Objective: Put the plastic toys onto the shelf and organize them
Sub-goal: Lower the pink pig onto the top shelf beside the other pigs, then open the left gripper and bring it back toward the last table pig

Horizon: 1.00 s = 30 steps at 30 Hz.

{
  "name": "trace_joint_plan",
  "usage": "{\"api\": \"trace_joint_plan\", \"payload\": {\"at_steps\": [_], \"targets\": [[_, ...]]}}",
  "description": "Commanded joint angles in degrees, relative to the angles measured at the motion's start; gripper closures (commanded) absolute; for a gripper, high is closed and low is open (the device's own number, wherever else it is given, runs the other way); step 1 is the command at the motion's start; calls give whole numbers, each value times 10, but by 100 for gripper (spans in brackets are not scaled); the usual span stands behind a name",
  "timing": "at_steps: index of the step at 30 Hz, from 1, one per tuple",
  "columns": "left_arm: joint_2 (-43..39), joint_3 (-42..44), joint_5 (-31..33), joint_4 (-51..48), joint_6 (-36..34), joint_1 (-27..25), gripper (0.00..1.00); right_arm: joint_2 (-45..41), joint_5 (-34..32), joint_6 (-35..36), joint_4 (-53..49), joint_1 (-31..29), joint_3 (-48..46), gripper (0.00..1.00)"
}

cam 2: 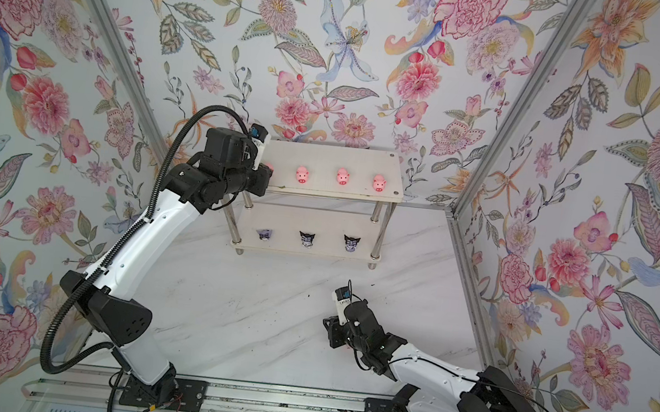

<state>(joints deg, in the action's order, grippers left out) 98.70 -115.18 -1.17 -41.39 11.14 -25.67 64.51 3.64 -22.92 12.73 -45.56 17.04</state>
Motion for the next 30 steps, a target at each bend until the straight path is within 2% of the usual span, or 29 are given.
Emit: {"api": "trace_joint_plan", "payload": {"at_steps": [1,4,14,21,24,27,30], "targets": [[-2,2,-1,-12,-5,13,63,5,1,-5,-2,2,5,77],[-4,3,4,-9,-2,16,56,4,1,-6,-2,2,5,77],[-13,-25,12,-14,-1,17,48,3,-2,-5,-2,2,5,76],[-81,-18,26,-8,0,17,46,-17,-31,7,-23,6,6,74],[-141,32,32,11,7,16,47,-33,-58,11,-28,6,0,73],[-197,122,21,42,25,4,52,-45,-75,10,-44,9,2,70],[-242,222,41,68,34,-43,52,-58,-84,2,-94,8,25,64]]}}
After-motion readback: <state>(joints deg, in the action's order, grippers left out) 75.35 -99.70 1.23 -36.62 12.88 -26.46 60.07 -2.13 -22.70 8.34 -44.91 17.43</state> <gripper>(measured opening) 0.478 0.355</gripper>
